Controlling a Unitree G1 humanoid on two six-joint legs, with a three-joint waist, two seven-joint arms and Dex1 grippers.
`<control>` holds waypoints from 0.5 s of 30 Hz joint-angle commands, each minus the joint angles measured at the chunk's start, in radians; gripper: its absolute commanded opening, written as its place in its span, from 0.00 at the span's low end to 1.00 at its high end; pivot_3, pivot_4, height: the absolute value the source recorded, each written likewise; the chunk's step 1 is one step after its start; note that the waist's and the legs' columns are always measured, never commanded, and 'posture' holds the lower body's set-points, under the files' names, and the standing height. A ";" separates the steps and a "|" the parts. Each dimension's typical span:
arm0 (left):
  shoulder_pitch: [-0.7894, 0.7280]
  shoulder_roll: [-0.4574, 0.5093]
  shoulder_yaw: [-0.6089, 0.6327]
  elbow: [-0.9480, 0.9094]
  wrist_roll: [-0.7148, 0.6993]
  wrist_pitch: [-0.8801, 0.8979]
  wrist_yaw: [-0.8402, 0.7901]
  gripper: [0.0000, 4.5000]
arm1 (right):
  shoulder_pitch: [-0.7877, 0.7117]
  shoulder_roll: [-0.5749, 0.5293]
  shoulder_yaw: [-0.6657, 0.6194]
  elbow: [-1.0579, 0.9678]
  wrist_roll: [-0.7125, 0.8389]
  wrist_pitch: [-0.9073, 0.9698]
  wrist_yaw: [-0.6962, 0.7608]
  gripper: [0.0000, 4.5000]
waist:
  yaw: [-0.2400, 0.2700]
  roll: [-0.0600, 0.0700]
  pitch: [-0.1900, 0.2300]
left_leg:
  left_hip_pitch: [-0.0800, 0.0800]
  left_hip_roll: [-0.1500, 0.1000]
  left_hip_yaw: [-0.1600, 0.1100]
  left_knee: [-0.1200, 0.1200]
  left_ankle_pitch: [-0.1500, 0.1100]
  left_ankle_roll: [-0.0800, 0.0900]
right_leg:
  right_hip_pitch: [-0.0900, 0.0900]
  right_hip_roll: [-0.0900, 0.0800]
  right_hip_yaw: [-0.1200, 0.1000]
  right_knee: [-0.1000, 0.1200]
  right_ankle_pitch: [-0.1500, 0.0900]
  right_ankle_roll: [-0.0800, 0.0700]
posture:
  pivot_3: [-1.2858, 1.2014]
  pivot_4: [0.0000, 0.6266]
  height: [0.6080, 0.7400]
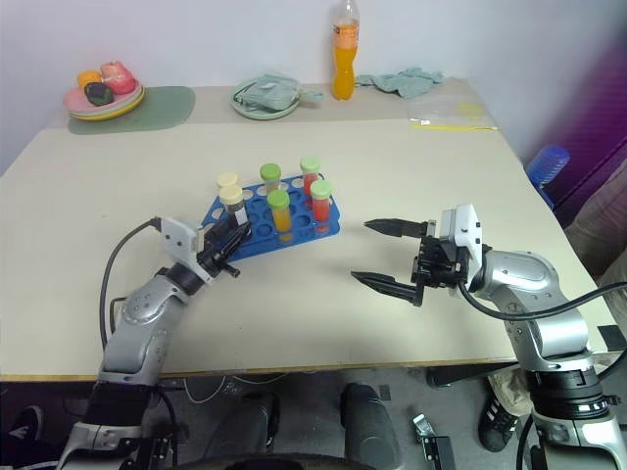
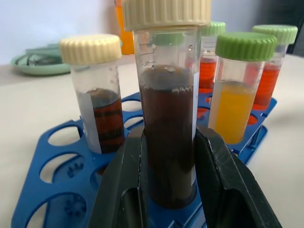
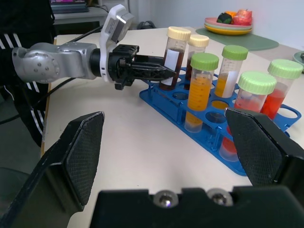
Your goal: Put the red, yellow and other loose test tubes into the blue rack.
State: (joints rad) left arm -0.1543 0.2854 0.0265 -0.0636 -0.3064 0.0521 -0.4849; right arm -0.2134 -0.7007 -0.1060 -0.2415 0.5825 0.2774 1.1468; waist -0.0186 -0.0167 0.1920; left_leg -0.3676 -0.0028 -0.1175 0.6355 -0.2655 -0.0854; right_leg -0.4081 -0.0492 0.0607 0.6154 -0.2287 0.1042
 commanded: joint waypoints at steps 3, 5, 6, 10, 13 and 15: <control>0.075 0.055 0.046 -0.169 -0.057 -0.009 -0.064 0.83 | 0.001 -0.011 -0.020 -0.016 0.005 -0.019 0.011 1.00 | 0.001 0.000 0.000 | -0.001 0.000 0.000 0.000 0.000 0.000 | -0.001 0.000 0.000 0.000 0.000 0.000 | 0.52 0.24 1.00; 0.147 0.106 0.088 -0.247 -0.097 0.025 -0.098 0.99 | -0.001 -0.011 -0.019 -0.001 0.000 -0.026 0.019 1.00 | -0.001 0.000 0.000 | -0.001 0.000 0.000 0.000 0.000 0.000 | -0.001 0.000 0.000 0.000 -0.001 -0.001 | 0.52 0.24 1.00; 0.170 0.124 0.101 -0.272 -0.111 0.038 -0.106 0.99 | -0.002 -0.011 -0.020 0.005 -0.001 -0.029 0.023 1.00 | -0.002 0.000 0.000 | 0.000 0.000 0.000 -0.001 0.000 0.000 | -0.001 0.000 0.000 0.000 -0.001 -0.001 | 0.52 0.24 1.00; 0.274 0.230 0.251 -0.320 -0.239 0.111 -0.169 0.99 | 0.001 -0.002 -0.008 0.027 -0.015 -0.041 0.032 1.00 | -0.001 0.000 0.000 | 0.000 0.001 0.000 -0.001 0.000 0.000 | -0.001 0.000 0.000 0.000 -0.001 -0.001 | 0.52 0.24 1.00; 0.316 0.311 0.320 -0.351 -0.352 0.214 -0.228 0.99 | 0.007 -0.007 -0.016 0.073 -0.025 -0.061 0.050 1.00 | 0.000 0.000 0.000 | 0.000 0.001 0.000 -0.001 0.000 0.000 | -0.001 0.000 0.000 0.000 -0.003 0.002 | 0.52 0.24 1.00; 0.317 0.374 0.347 -0.366 -0.410 0.260 -0.291 0.99 | 0.013 -0.019 -0.028 0.096 -0.025 -0.066 0.065 1.00 | 0.005 0.000 0.000 | -0.001 0.001 0.000 0.000 0.000 0.000 | -0.001 0.000 0.000 -0.001 -0.004 0.002 | 0.52 0.24 1.00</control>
State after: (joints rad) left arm 0.1672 0.6301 0.3420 -0.3731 -0.6504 0.2792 -0.7236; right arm -0.2059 -0.7023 -0.1039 -0.1501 0.5538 0.2328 1.1965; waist -0.0134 -0.0166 0.1925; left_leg -0.3692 -0.0019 -0.1173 0.6357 -0.2657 -0.0852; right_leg -0.4093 -0.0492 0.0608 0.6143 -0.2323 0.1062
